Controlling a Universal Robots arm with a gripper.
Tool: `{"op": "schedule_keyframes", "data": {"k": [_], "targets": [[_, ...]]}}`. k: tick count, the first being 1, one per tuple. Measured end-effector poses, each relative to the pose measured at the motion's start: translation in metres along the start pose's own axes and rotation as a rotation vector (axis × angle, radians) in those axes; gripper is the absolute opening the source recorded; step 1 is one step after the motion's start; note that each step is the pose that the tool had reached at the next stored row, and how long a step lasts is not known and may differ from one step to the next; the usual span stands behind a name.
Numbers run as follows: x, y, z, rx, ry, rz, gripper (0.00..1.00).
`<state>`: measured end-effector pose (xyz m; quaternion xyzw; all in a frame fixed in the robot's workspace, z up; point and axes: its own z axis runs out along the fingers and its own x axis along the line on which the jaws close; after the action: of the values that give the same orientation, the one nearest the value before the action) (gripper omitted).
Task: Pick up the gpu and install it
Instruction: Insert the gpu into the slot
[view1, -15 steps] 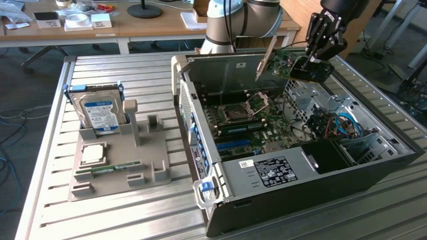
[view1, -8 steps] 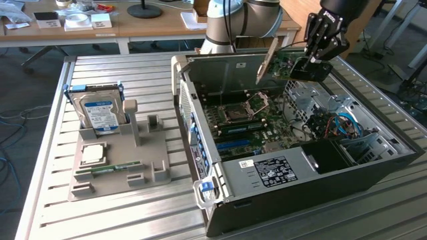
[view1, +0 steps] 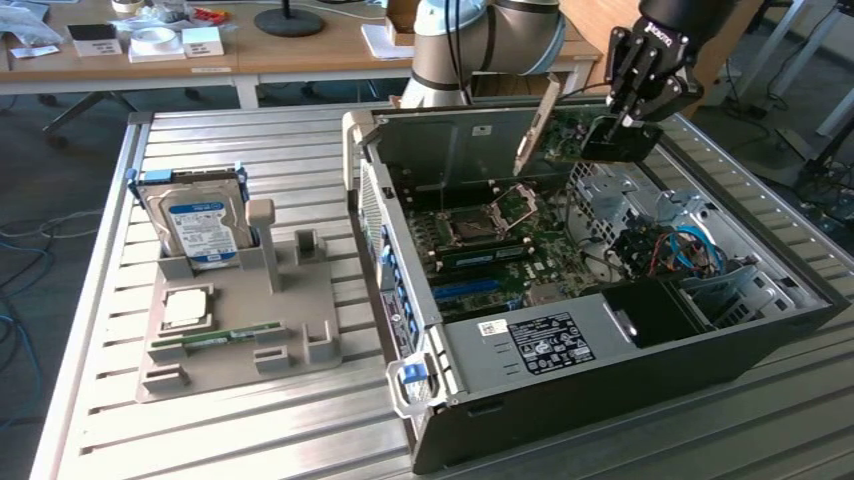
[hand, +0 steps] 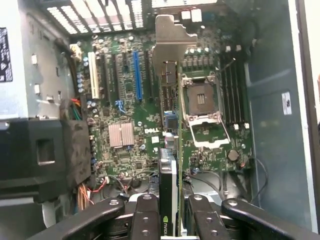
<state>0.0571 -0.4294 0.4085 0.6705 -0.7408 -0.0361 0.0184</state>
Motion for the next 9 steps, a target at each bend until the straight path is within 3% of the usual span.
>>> {"op": "schedule_keyframes", "data": {"k": [9], "targets": [[-0.0005,0.0,0.001,-0.0025,0.009,-0.111,0.27]]}}
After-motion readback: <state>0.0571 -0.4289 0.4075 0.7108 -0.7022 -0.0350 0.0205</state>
